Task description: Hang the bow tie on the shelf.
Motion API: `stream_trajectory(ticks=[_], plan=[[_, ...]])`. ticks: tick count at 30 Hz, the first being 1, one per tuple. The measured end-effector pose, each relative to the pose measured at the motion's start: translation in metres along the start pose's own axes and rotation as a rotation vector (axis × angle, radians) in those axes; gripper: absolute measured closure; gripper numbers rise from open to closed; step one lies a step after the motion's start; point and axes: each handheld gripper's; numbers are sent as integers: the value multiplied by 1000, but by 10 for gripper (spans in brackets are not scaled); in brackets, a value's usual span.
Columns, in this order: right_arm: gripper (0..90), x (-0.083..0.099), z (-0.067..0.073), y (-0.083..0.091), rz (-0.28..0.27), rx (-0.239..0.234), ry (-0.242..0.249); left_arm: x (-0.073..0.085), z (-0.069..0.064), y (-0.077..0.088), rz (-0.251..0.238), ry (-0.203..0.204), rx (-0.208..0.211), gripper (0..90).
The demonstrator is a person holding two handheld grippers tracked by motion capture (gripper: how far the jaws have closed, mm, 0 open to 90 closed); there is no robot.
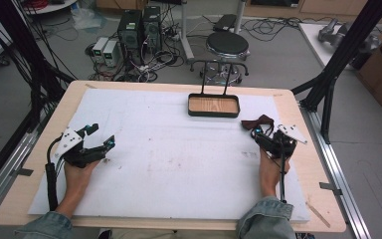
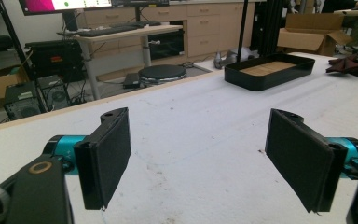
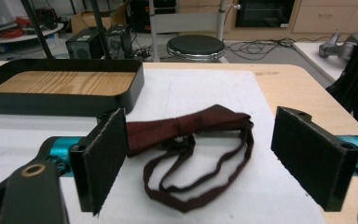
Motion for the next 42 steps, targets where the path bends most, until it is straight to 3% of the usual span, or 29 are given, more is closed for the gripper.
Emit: stream_trajectory(ticks=[4,7,10,15,17,19,21,22,24,28,30,34,42], plan=[[202,-4,4,-13,27,-1,-15,0,0,0,0,-1,1,227],[249,-4,5,-18,4,-15,-23,0,0,0,-1,-1,2,227],[249,-1,3,-23,15,-22,-68,0,0,0,-2,-1,3,227],[247,-9,-1,-22,0,-9,-95,0,0,-1,-4,-2,2,228],[240,-21,4,-22,-8,-3,-65,0,0,-1,-3,-4,2,228],[240,-34,14,-20,-48,6,2,0,0,-1,-2,-3,1,228],[241,-44,23,-23,-43,16,50,0,0,-1,-2,-5,3,228],[244,-46,27,-26,-39,14,51,0,0,-1,-1,-4,4,228],[247,-44,29,-33,-11,31,50,0,0,0,3,-7,6,228],[247,-29,20,-50,132,80,3,0,0,0,1,-5,7,228],[247,-24,16,-56,175,93,-21,0,0,0,-2,-3,9,228],[284,-18,17,-62,203,83,-55,0,0,-1,-5,-2,7,229],[371,-6,19,-74,276,72,-76,0,0,-1,-2,-5,10,230]])
Point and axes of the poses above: each handheld gripper's, and its own axes: y roughly backward along the jaws, x roughly out of its underside, z roughly to its left, and after that the axes turned 5 degrees about x, right-handed
